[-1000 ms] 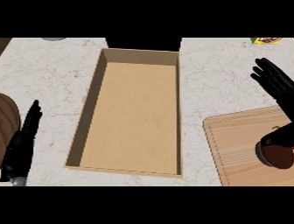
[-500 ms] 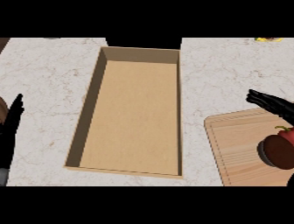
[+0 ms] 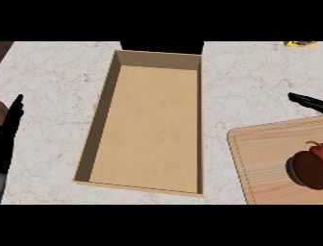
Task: Pick the cupcake from the cutting board and place it in the cardboard box
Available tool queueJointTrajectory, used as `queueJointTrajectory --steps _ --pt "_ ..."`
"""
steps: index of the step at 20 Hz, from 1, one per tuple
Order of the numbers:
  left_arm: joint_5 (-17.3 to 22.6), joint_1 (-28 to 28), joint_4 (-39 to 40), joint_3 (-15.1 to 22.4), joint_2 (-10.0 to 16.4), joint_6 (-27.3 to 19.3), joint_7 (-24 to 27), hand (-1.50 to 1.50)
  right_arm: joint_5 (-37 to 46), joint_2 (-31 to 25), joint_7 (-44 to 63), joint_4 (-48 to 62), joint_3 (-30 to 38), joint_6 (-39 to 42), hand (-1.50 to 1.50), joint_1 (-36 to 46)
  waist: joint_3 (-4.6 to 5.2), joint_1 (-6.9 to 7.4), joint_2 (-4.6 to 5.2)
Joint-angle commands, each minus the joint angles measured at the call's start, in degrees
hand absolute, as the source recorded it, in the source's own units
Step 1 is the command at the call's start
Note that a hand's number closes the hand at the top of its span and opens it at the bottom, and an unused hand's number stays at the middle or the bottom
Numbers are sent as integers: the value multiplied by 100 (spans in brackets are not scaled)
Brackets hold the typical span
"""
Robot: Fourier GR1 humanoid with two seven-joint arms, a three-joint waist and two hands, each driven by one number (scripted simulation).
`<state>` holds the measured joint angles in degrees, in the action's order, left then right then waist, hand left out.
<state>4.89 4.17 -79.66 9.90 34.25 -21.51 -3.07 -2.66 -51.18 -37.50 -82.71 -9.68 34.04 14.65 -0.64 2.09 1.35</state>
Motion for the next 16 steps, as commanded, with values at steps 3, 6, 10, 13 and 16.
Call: queueJointTrajectory --steps 3,6,10,13,16 --pt "-6 215 71 53 -63 100 -113 0 1425 -795 -1716 148 -676 295 -150 359 24 130 -5" --pt "12 214 136 -18 64 228 -65 0 2235 -1076 -2152 278 -1219 -322 -150 289 30 154 -15" --pt "-34 443 417 -4 4 332 -18 0 3027 -1118 -2489 769 -1856 -949 -150 635 45 187 5" --pt "-7 444 699 -160 10 386 144 0 3390 -977 -2696 1182 -2242 -1187 -150 825 56 98 -29" --pt "10 361 584 -215 19 502 161 0 3762 -617 -2723 1598 -2453 -1497 -150 1142 58 10 -83"
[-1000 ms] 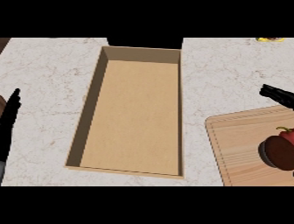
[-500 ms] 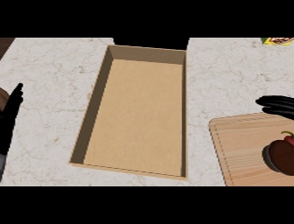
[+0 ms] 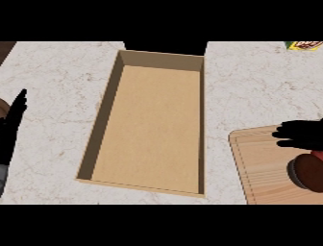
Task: Pick the cupcake from the cutting board and place it in the cardboard box
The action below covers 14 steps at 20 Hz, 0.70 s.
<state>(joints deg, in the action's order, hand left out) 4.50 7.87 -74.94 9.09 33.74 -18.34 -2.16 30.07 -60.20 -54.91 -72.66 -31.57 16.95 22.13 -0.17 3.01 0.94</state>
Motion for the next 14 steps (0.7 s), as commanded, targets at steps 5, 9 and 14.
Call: queueJointTrajectory --steps 5,9,14 --pt "-52 -43 -31 -191 15 85 -167 0 997 804 -1076 1464 -610 -127 -150 845 8 -85 -48" --pt "-89 -116 194 -365 -80 116 186 0 1059 923 -1243 1708 -585 -259 -150 946 13 -167 -67" --pt "-404 230 15 -106 -249 -60 -338 0 919 943 -1572 2066 -665 -107 -150 1234 8 -147 -49"
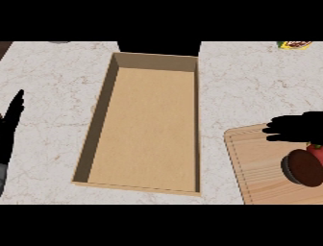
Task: Pick the cupcake from the cutting board and place it in the cardboard box
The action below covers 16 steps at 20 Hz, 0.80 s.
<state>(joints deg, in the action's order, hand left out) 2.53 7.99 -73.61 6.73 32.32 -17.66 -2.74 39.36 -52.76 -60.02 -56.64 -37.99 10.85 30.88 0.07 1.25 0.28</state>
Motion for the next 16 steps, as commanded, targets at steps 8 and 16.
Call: queueJointTrajectory --steps 8,16 --pt "-95 -134 75 -161 -61 1 33 0 -466 -186 -1106 -595 -336 662 -150 -33 -3 -106 -31" --pt "-185 -359 -48 -255 -128 116 151 0 -205 -665 -1025 -753 -446 256 -150 -248 -6 -80 -28"
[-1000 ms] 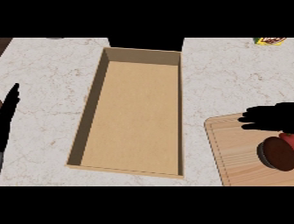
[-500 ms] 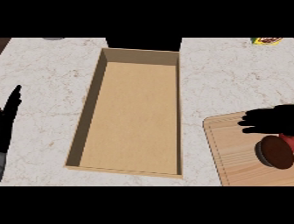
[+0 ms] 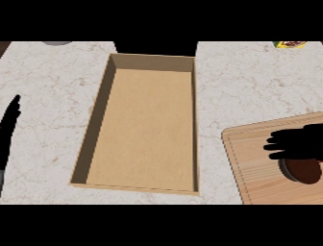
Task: Pick the cupcake from the cutting board and place it in the cardboard box
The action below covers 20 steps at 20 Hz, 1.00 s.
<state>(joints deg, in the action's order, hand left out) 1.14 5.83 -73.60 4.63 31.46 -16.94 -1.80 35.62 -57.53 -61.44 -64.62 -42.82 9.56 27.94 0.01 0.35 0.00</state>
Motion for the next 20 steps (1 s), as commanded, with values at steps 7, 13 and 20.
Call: queueJointTrajectory --steps 7,13,20 --pt "-227 214 432 -265 -218 204 149 0 764 381 -274 327 143 -8 -150 -342 0 -32 9" --pt "-227 -79 -145 -329 -131 315 -156 0 493 971 -134 306 629 -463 150 -218 -4 5 6" --pt "-386 261 268 -423 -326 330 -71 0 514 1151 -65 -97 1092 -972 150 -643 0 -92 3"
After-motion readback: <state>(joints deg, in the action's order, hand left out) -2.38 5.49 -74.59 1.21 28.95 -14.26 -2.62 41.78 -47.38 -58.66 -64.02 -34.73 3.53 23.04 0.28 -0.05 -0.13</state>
